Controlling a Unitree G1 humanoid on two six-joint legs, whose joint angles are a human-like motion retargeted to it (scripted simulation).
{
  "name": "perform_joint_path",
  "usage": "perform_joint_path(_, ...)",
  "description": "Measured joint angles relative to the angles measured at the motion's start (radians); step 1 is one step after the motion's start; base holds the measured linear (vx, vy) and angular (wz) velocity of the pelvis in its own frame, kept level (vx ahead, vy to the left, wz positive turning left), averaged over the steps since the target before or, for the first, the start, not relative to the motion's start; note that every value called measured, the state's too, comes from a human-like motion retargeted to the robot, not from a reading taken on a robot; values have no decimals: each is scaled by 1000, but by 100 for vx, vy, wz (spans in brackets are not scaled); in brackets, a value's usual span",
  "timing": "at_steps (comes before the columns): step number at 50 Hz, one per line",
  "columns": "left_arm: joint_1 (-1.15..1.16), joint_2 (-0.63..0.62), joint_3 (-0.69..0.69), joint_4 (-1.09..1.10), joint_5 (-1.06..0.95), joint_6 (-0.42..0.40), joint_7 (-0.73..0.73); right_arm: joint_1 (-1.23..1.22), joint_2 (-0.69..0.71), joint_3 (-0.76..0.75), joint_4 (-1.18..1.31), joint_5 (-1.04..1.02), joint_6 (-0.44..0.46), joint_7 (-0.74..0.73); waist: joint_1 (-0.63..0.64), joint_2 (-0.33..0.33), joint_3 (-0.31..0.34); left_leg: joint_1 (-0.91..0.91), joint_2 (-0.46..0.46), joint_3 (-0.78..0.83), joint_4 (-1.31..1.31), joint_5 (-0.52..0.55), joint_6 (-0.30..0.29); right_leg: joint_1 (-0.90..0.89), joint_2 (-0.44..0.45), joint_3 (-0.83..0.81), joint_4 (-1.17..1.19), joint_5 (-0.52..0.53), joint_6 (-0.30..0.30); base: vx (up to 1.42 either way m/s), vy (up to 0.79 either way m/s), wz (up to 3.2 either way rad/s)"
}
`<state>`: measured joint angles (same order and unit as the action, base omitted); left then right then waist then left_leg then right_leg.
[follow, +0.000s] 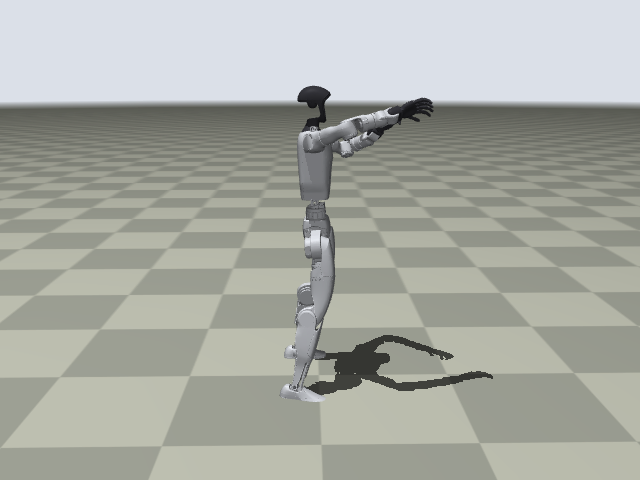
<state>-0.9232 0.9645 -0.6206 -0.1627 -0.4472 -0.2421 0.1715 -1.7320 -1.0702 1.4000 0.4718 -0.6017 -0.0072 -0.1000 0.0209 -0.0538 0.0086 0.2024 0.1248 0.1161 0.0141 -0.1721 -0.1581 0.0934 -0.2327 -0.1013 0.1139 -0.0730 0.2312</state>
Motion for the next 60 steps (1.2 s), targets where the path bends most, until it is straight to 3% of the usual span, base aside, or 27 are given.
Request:
perform_joint_path(7,-82,-64,-67,4,-38,0,17,-202,213,-72,-157,317,20,-146,31,6,-22,-25,-10,-34,7,0,5,2,-12,-29,-3,1,-2,0,2,23)
perform_joint_path(13,-152,-96,-91,1,-60,-11,41,-361,394,-211,-33,594,19,-265,49,0,-38,-74,-18,-52,63,-17,8,0,-26,-57,-2,1,-1,0,1,21)
perform_joint_path(19,-169,-97,-84,-14,-81,-22,63,-371,457,-299,52,664,20,-360,53,1,-36,-75,-16,-60,66,-19,7,5,-25,-65,-1,0,-2,0,0,0)
perform_joint_path(24,-140,-81,-60,-25,-78,-22,58,-231,394,-237,23,573,28,-286,41,5,-28,-62,-10,-49,70,-22,9,10,-19,-53,3,-4,-3,0,0,-4)
perform_joint_path(30,-93,-39,-21,-32,-32,-31,28,-83,249,-1,48,98,16,-61,30,20,-6,-38,0,-13,68,-23,12,6,-7,-19,9,-7,-5,-1,-2,-30)
perform_joint_path(34,-56,35,-12,-46,-20,-37,25,11,142,0,97,-47,0,-6,9,17,-9,-22,4,11,45,-12,7,-5,0,3,5,-2,-4,-1,-2,-29)
perform_joint_path(40,-9,130,31,-56,-4,-43,38,-90,-58,0,118,1,22,-68,-22,25,-9,-40,4,33,62,-14,5,-25,1,22,1,4,3,-1,0,-9)
perform_joint_path(45,8,176,66,-59,0,-43,57,-283,-139,0,193,95,72,-151,-48,21,-4,-48,3,40,61,-10,1,-36,-1,27,-2,10,8,0,0,0)
perform_joint_path(52,32,155,110,-68,11,-43,60,-431,-125,0,324,163,82,-120,-49,19,31,-17,5,38,7,5,-16,-34,9,34,-7,19,10,0,0,0)
perform_joint_path(60,49,56,108,-52,-10,-20,12,-252,-63,-1,256,239,36,0,-13,26,28,-50,2,32,72,-12,4,-33,-3,23,7,8,4,0,0,0)
